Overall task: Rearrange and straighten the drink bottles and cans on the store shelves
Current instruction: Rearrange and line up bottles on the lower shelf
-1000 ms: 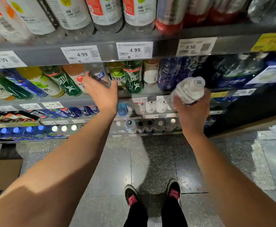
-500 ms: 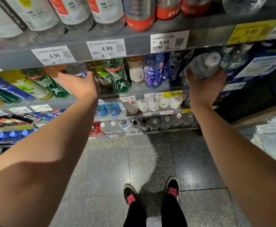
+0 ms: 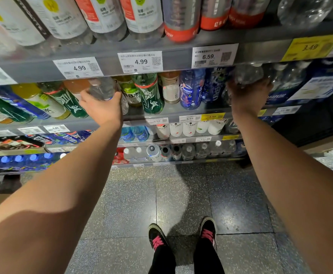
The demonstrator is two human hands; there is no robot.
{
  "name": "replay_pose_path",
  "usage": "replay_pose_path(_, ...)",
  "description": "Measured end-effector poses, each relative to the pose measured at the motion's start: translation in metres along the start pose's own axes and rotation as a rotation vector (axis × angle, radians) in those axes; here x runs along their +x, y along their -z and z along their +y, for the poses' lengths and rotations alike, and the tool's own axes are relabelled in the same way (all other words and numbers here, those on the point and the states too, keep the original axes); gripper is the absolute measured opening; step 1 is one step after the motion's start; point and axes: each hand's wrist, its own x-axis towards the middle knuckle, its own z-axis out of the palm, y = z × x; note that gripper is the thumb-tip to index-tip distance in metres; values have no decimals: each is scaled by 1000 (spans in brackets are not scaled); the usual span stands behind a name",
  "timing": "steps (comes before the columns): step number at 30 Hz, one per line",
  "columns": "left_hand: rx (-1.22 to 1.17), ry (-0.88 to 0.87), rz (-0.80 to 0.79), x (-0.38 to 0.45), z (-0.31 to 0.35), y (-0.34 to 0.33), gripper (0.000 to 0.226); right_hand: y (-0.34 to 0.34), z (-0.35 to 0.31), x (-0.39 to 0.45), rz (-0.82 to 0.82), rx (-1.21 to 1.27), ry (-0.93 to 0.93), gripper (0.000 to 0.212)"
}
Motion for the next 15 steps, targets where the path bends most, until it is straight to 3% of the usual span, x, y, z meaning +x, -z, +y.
replay_pose_path(4, -171, 82, -48, -10, -4, 11, 73, 0, 5, -13, -28, 12, -35, 97)
replay_pose_path(8, -219, 85, -57, -18, -9, 21, 68, 0, 1, -38, 129, 132, 17, 58)
replay_pose_path(10, -245, 98, -32, -27, -11, 26, 58, -3, -10, -48, 91, 222, 43, 47)
replay_pose_path(12, -271, 79, -9, -36, -13, 30, 58, -11, -21, -52, -2, 248, 38, 49)
replay_pose_path(15, -328, 43, 8, -43, -13, 38, 60, -27, -28, -51, -118, 268, 3, 79)
